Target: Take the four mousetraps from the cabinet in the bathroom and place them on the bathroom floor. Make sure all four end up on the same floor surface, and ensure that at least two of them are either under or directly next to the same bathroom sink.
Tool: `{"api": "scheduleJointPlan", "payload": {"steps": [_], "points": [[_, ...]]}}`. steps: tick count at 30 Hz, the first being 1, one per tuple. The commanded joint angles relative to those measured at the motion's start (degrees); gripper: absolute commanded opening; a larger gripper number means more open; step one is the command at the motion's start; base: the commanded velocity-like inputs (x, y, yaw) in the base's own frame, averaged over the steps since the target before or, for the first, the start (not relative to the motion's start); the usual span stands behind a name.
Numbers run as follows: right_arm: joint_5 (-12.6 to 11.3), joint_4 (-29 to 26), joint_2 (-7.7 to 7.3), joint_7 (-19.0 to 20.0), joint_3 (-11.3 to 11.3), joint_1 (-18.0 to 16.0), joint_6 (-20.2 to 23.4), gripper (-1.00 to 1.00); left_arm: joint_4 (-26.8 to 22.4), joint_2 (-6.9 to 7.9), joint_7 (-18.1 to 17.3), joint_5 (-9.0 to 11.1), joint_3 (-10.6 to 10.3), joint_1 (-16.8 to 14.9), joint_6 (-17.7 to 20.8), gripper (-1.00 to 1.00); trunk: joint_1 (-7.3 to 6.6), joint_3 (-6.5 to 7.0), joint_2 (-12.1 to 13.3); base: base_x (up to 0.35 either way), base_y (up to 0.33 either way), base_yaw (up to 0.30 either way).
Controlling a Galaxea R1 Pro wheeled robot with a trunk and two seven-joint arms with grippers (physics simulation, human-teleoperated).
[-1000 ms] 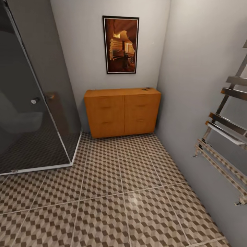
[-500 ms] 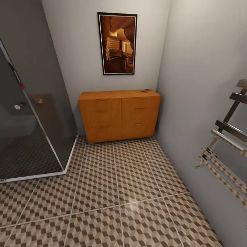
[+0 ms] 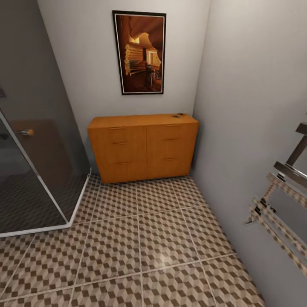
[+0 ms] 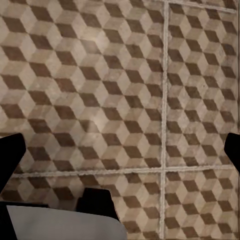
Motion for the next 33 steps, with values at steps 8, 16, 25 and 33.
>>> {"api": "scheduleJointPlan", "payload": {"steps": [8,16,25,33], "points": [[-0.51,0.03,0.02,-0.13,0.48,-0.03,-0.16,1.00,-0.28,0.06,0.40,0.38,-0.46,-0.09,-0.31,1.00,0.03,-0.05,-0.02,0.315,-0.163,0.000],[-0.51,0.05,-0.01,-0.13,0.47,-0.03,-0.16,1.00,-0.28,0.06,0.40,0.38,-0.46,-0.09,-0.31,1.00,0.03,-0.05,-0.02,0.312,-0.169,0.000],[-0.51,0.11,-0.38,-0.13,0.47,-0.03,-0.16,1.00,-0.28,0.06,0.40,0.38,-0.46,-0.09,-0.31,1.00,0.03,-0.05,-0.02,0.309,-0.153,0.000],[-0.49,0.13,-0.31,-0.13,0.48,-0.03,-0.16,1.00,-0.27,0.06,0.40,0.38,-0.46,-0.09,-0.31,1.00,0.03,-0.05,-0.02,0.328,-0.025,0.000]]}}
